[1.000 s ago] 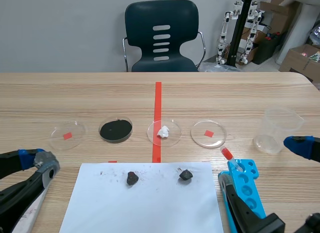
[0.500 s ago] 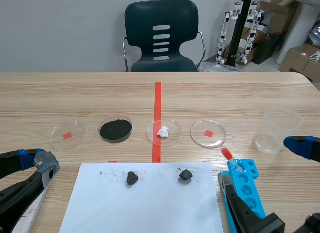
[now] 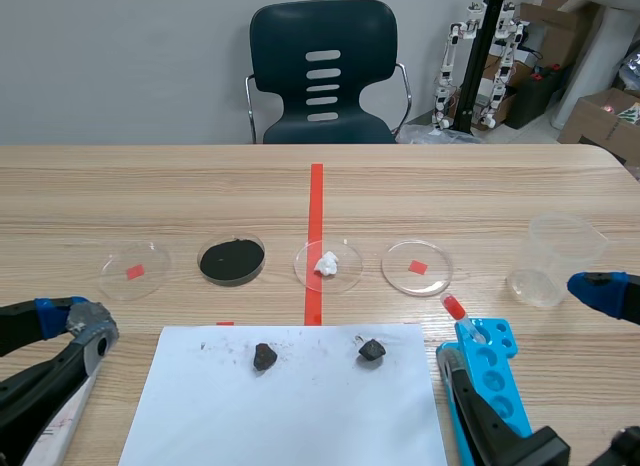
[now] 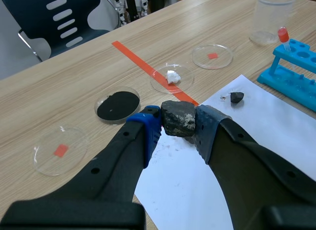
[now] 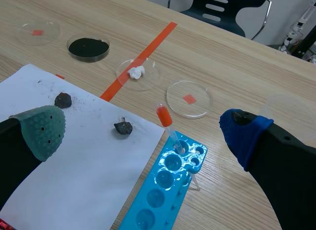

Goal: Rub the mineral on the streak plate below the first streak

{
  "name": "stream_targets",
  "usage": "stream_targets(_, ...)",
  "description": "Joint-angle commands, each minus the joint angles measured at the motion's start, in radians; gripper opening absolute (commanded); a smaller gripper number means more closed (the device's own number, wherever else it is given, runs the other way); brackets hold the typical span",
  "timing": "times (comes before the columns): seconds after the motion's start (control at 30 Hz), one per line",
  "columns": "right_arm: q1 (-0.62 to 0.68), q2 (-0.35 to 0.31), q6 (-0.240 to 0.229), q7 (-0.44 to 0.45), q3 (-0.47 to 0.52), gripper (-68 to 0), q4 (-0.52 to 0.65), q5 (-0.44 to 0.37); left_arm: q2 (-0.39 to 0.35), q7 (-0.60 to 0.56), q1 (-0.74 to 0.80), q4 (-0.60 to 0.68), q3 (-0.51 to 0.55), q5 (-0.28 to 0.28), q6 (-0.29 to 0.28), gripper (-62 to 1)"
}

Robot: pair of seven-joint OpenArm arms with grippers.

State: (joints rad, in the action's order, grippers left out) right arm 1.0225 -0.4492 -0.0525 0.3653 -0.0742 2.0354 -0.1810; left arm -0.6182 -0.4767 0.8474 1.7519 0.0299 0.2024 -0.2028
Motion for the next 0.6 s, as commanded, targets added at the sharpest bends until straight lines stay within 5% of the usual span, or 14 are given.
stream_targets(0.0,-0.009,-0.008,0.000,0.015,0.002,0.4,0.005,-0.006,0.003,-0.021,-0.006,0.013,0.006,0.010,0.002,-54.3)
stream_targets(0.57,-0.009,-0.008,0.000,0.015,0.002,0.4,0.005,-0.006,0.003,0.003,-0.006,0.013,0.006,0.010,0.001,-54.3)
